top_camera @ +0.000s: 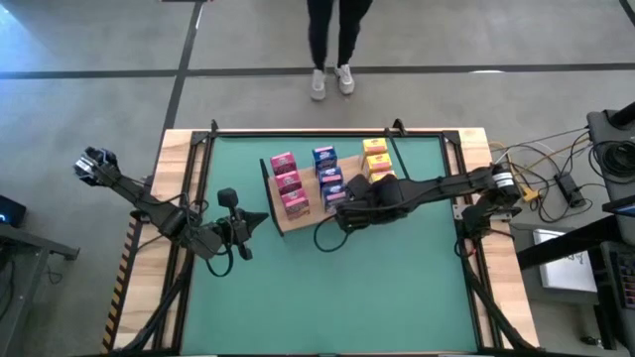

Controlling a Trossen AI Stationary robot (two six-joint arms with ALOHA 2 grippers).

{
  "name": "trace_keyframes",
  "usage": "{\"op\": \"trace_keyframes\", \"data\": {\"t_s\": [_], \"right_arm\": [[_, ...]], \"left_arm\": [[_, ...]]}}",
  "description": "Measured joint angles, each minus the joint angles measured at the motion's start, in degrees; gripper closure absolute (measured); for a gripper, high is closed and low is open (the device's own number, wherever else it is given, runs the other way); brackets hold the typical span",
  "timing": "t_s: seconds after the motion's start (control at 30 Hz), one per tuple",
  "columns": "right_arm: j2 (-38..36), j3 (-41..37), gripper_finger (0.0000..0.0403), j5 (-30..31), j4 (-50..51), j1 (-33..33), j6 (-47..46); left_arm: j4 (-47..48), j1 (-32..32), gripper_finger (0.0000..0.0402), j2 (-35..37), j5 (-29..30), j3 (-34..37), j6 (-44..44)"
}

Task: Stack cereal on shelf
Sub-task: Adjust the blue cereal box on the shelf

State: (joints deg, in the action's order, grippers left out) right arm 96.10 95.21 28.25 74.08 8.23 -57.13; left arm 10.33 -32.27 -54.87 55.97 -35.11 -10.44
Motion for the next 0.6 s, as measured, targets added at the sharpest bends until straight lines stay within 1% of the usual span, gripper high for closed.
{"op": "trace_keyframes", "data": {"t_s": [0.1, 0.23, 0.5, 0.6], "right_arm": [[0.00, -0.08, 0.0390, 1.69, -0.40, -0.01, 0.54], [-0.41, -0.08, 0.0390, 2.15, -3.85, -1.27, 3.20], [-0.08, -0.09, 0.0390, 2.29, -8.21, -7.48, 10.99], [-0.01, -0.15, 0.0390, 1.61, -11.50, -10.06, 14.29]], "left_arm": [[-0.02, 0.00, 0.0401, 0.00, 0.01, 0.00, 0.00], [-0.02, 0.00, 0.0401, 0.00, 0.02, 0.00, 0.00], [-0.05, 0.00, 0.0401, -0.02, 0.02, 0.00, 0.00], [-0.04, 0.00, 0.0401, -0.02, 0.01, 0.00, 0.00]]}}
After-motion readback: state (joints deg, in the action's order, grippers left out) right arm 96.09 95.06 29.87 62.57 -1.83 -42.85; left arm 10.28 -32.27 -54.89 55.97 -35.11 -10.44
